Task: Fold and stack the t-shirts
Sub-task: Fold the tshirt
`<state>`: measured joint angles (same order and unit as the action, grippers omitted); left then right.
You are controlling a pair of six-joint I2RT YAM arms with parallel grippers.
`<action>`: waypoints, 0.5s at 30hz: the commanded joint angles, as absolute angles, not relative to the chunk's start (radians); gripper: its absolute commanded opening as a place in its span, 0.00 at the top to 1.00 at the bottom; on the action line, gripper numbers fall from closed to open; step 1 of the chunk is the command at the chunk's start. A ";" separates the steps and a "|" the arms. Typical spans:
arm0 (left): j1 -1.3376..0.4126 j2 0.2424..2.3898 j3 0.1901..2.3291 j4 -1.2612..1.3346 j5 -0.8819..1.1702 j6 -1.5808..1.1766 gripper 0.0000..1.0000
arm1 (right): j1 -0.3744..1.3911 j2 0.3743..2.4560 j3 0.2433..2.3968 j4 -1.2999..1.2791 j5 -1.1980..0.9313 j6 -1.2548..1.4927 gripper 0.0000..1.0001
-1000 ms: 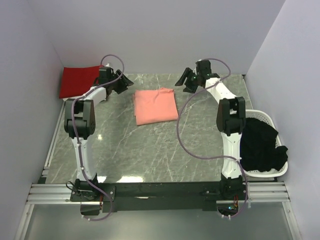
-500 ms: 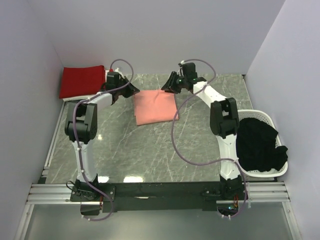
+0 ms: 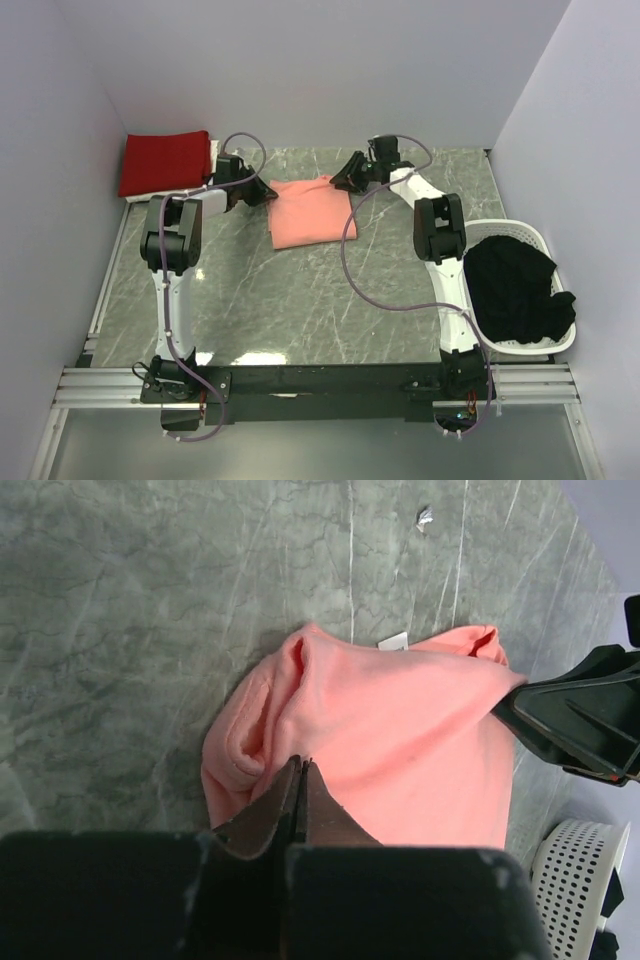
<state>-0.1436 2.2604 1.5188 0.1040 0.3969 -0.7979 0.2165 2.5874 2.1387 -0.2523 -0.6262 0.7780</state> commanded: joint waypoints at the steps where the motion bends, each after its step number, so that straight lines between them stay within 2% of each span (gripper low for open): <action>1: -0.130 2.215 1.543 0.083 0.391 -0.773 0.99 | 0.196 2.540 2.111 -0.196 -0.664 0.824 0.62; 3: -0.130 2.177 1.546 0.065 0.394 -0.762 0.93 | 0.196 2.508 2.094 -0.195 -0.667 0.815 0.61; 5: -0.130 2.128 1.542 0.049 0.384 -0.756 0.78 | 0.195 2.478 2.094 -0.207 -0.670 0.799 0.60; 8: -0.129 2.059 1.520 0.003 0.348 -0.738 0.65 | 0.193 2.432 2.091 -0.222 -0.664 0.776 0.57; 12: -0.126 1.996 1.465 -0.057 0.318 -0.730 0.62 | 0.193 2.355 2.057 -0.233 -0.657 0.749 0.43; 15: -0.126 1.967 1.428 -0.097 0.308 -0.719 0.54 | 0.193 2.280 2.005 -0.242 -0.632 0.727 0.36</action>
